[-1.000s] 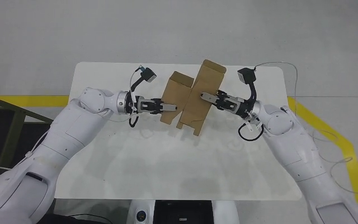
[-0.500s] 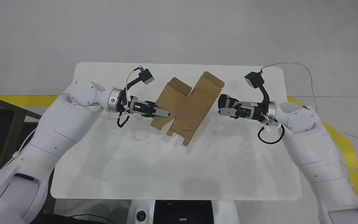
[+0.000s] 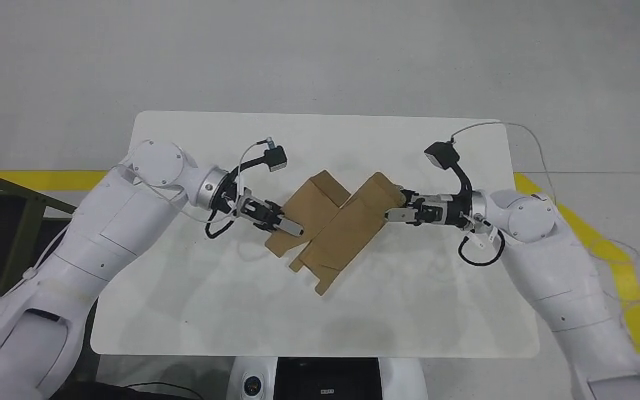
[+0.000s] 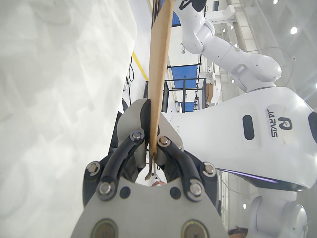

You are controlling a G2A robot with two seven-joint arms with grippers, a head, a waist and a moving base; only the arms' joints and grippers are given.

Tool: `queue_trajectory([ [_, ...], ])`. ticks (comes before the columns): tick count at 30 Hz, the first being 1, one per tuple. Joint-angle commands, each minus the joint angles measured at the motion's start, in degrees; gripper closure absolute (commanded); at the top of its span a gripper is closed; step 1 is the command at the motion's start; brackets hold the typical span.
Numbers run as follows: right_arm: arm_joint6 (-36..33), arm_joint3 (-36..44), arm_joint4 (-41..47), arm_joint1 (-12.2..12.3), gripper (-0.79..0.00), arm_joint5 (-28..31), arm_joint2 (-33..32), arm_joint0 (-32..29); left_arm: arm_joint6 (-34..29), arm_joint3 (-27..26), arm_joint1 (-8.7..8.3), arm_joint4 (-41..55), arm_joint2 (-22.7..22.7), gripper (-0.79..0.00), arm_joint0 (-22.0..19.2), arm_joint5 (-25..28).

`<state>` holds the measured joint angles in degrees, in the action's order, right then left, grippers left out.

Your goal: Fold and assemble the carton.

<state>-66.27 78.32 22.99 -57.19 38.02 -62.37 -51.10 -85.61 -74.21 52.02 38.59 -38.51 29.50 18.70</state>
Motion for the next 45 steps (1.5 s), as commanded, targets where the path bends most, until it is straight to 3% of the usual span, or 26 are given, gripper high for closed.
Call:
queue_trajectory([
  [1,-0.17,0.03,0.21,0.06,-0.785,-0.17,0.73,0.16,-0.11,0.07,0.13,1.09,0.25,0.0,-0.14,-0.11],
  [7,-0.27,0.53,0.94,0.45,-0.785,-0.27,2.81,0.79,-0.27,0.06,0.43,0.41,1.37,0.0,-0.98,-0.26],
  [9,-0.43,0.75,0.99,0.65,-0.4,-0.43,3.53,1.0,-0.14,0.29,0.51,0.28,1.71,0.0,-1.23,-0.14],
  [12,-0.34,0.78,1.52,0.94,-0.231,-0.34,4.43,1.21,-0.04,0.61,0.6,-0.1,2.25,0.0,-1.64,-0.04],
  [14,-0.25,0.77,1.73,1.15,-0.16,-0.25,4.92,1.44,0.18,0.6,0.66,-0.38,2.61,0.0,-1.87,0.18],
  [21,0.41,0.39,2.84,1.82,0.0,0.41,6.41,2.2,1.04,0.7,0.68,-0.58,3.78,0.0,-2.23,1.04],
  [28,1.55,-0.11,4.23,2.26,0.0,1.55,7.99,3.19,1.46,1.18,0.63,0.3,4.25,0.0,-2.39,1.46],
  [30,1.85,-0.4,4.53,2.36,0.0,1.85,8.47,3.5,1.53,1.25,0.62,0.36,4.37,-0.332,-2.47,1.53],
  [31,1.99,-0.51,4.66,2.42,0.0,1.99,8.71,3.65,1.61,1.35,0.61,0.41,4.4,-0.668,-2.5,1.61],
  [32,2.2,-0.66,4.89,2.47,0.0,2.2,8.89,3.76,1.69,1.44,0.61,0.5,4.42,-0.785,-2.54,1.69],
  [45,6.21,-4.42,6.01,2.45,0.0,6.16,9.14,4.52,9.75,6.06,0.77,5.74,0.03,-0.785,-0.72,9.73],
])
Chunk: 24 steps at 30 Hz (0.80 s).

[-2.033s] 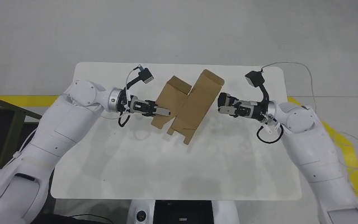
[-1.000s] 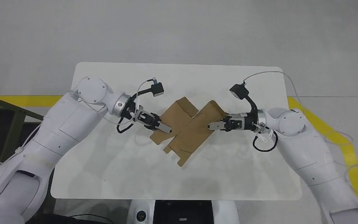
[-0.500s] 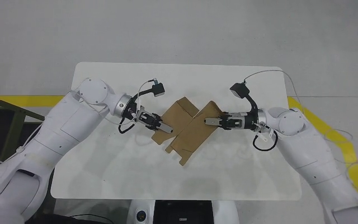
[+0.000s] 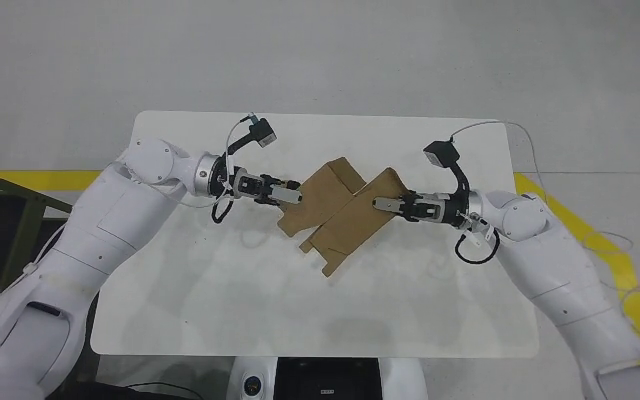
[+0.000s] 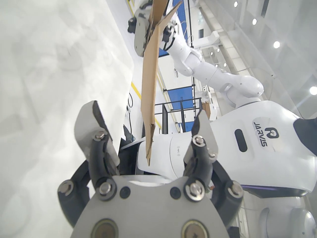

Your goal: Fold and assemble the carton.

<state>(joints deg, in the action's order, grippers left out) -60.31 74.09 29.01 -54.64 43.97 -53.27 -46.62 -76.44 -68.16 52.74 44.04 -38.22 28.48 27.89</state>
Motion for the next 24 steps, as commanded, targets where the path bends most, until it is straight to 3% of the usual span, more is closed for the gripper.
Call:
queue_trajectory([
  [1,0.58,-0.36,0.0,-0.23,0.0,0.35,0.12,0.09,1.13,0.07,0.11,0.45,-0.5,-0.785,0.64,1.09],
  [13,9.86,-2.4,-5.57,-1.28,0.0,0.03,-1.3,0.54,3.69,-0.24,1.48,3.81,-2.3,-0.785,3.78,3.64],
  [24,14.9,-1.87,-10.52,-1.86,0.0,-1.46,-2.34,-0.42,2.25,-3.18,1.08,4.35,-7.12,-0.785,6.07,2.2],
])
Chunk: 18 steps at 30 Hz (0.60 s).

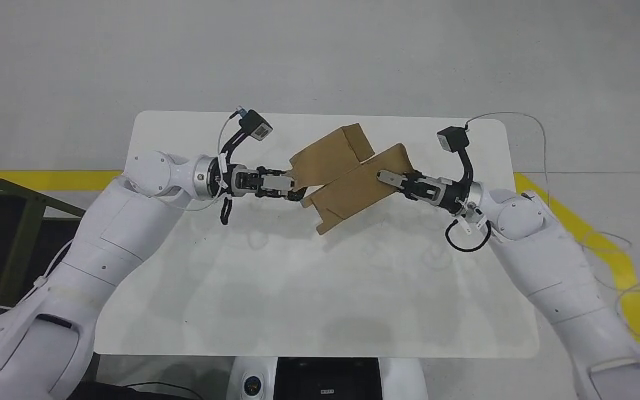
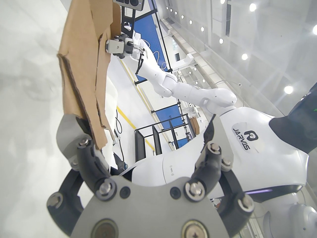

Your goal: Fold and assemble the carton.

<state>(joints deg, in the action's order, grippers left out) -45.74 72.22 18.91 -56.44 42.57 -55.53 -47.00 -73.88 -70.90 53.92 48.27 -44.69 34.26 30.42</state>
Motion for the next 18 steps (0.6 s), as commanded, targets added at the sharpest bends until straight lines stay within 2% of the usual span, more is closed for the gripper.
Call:
queue_trajectory([
  [1,0.51,0.01,-0.59,-0.1,0.0,-0.11,-0.12,-0.08,-0.44,-0.71,-0.15,0.21,-0.99,-0.785,0.45,-0.45],
  [11,1.3,-0.17,-2.07,-0.54,0.0,-0.4,-0.68,-0.53,-1.04,-3.9,-0.37,-0.43,-4.78,-0.785,2.26,-1.05],
  [18,1.32,-0.06,-2.6,-0.71,0.0,-0.37,-1.36,-1.0,0.1,-3.41,0.1,-1.27,-5.85,-0.785,2.73,-1.65],
])
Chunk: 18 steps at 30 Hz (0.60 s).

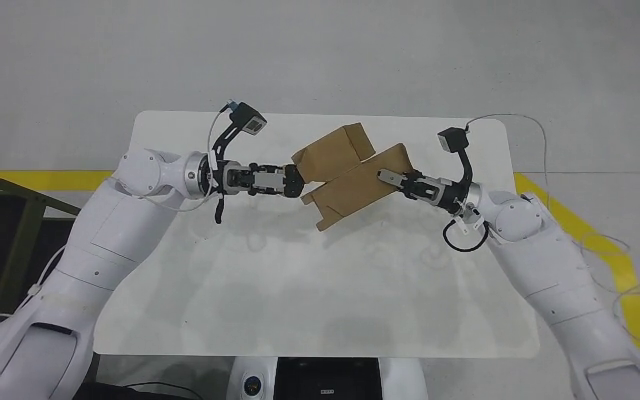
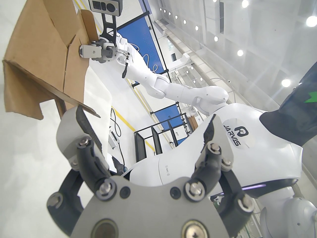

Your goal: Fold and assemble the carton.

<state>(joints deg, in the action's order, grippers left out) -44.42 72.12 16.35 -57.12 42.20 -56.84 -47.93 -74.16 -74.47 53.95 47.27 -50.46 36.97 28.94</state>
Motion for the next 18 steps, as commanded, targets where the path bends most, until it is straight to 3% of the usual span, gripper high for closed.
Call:
queue_trajectory([
  [1,-0.02,0.13,-0.1,-0.06,0.0,0.0,-0.09,-0.14,0.73,0.29,0.17,-0.57,-0.12,-0.785,0.04,-0.41],
  [18,-0.58,0.78,-0.39,-0.69,0.0,-0.07,-0.75,-0.65,4.29,3.5,2.04,-4.48,0.13,-0.785,-0.19,-4.3],
])
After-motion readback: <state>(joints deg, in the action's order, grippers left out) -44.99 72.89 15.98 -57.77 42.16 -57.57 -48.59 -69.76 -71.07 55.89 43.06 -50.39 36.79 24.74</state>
